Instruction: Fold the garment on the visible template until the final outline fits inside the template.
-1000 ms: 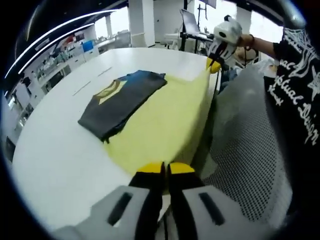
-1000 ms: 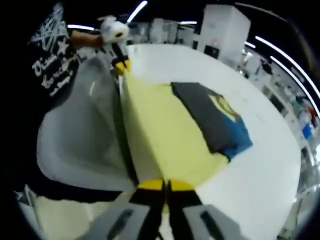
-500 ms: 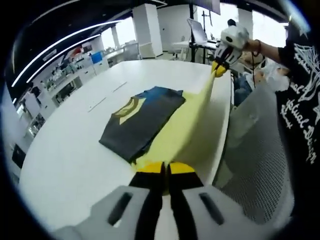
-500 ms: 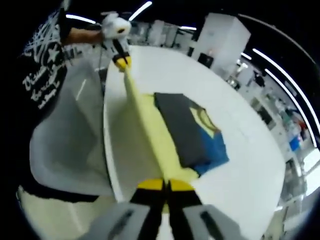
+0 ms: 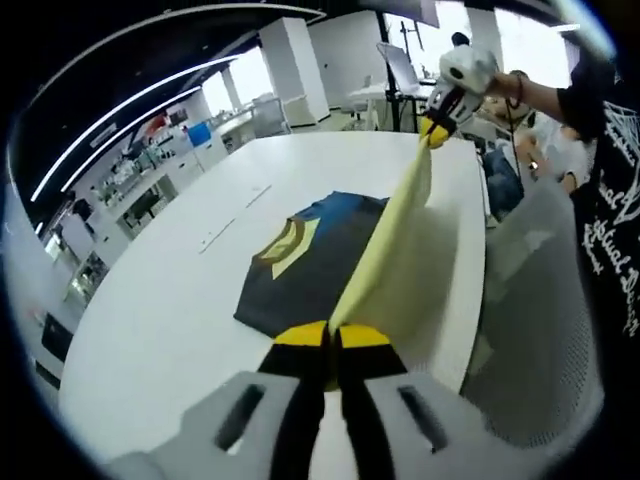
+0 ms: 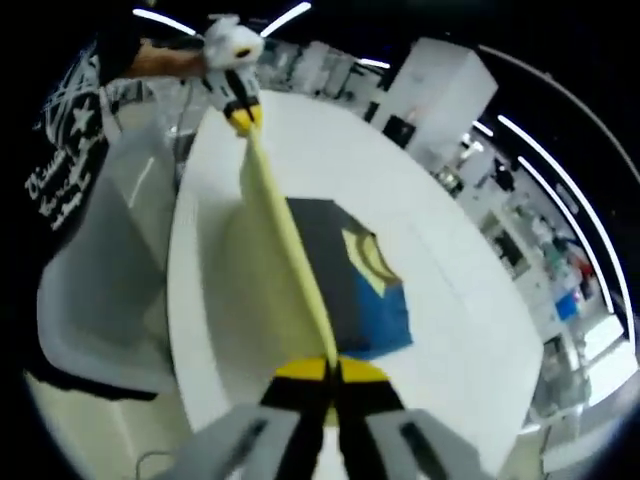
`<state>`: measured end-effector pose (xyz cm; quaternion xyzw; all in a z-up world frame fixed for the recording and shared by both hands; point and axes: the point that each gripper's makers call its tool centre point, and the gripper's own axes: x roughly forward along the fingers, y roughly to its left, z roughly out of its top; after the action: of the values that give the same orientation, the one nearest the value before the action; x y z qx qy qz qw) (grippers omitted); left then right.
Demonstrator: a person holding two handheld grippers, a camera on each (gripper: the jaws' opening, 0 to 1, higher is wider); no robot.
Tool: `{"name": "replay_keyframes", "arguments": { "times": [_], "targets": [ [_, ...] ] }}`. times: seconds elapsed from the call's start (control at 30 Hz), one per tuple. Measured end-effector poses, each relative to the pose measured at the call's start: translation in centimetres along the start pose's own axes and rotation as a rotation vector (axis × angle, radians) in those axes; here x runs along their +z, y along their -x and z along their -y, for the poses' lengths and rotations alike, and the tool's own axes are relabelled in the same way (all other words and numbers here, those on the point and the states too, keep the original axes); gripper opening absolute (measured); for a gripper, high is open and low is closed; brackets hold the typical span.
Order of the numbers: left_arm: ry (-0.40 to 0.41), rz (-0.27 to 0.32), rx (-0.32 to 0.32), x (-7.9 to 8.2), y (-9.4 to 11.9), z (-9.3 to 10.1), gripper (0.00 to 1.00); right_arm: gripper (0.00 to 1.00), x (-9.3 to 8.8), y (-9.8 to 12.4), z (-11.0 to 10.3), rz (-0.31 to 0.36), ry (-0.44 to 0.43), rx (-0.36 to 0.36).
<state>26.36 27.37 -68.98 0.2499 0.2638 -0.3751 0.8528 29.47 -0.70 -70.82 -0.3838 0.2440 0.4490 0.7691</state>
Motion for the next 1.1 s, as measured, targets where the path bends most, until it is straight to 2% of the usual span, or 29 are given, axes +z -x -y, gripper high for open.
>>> {"name": "replay_keyframes", "arguments": {
  "times": [0.13, 0.3, 0.57, 0.63, 0.73, 0.9, 1.0, 1.1],
  "targets": [
    [0.012, 0.025, 0.027, 1.1, -0.4, -1.5, 0.0, 0.0, 0.2, -0.1, 1.4, 0.004, 0.004, -0.027],
    [-0.031, 0.032, 0.053, 1.9, -0.8, -3.0, 0.0, 0.0, 1.2, -0.3, 3.1, 0.014, 0.014, -0.069],
    [-0.034, 0.06, 0.098, 3.4, -1.6, -6.1, 0.0, 0.0, 2.1, -1.6, 6.7, -0.01, 0.062, -0.143],
    [0.003, 0.061, 0.095, 3.4, -2.4, -7.3, 0.0, 0.0, 2.2, -1.8, 7.4, -0.011, 0.054, -0.154],
    [-0.03, 0.043, 0.094, 3.6, -2.6, -7.8, 0.0, 0.0, 2.5, -2.6, 8.4, -0.009, 0.057, -0.162],
    [-0.008, 0.047, 0.098, 3.9, -3.8, -9.9, 0.0, 0.0, 2.5, -4.0, 10.0, -0.036, 0.08, -0.178],
    [-0.001, 0.033, 0.1, 3.8, -5.0, -10.8, 0.0, 0.0, 2.0, -5.4, 10.8, -0.064, 0.082, -0.178],
    [0.007, 0.001, 0.081, 3.1, -6.6, -11.5, 0.0, 0.0, 1.4, -7.0, 11.4, -0.084, 0.047, -0.164]
  ]
}}
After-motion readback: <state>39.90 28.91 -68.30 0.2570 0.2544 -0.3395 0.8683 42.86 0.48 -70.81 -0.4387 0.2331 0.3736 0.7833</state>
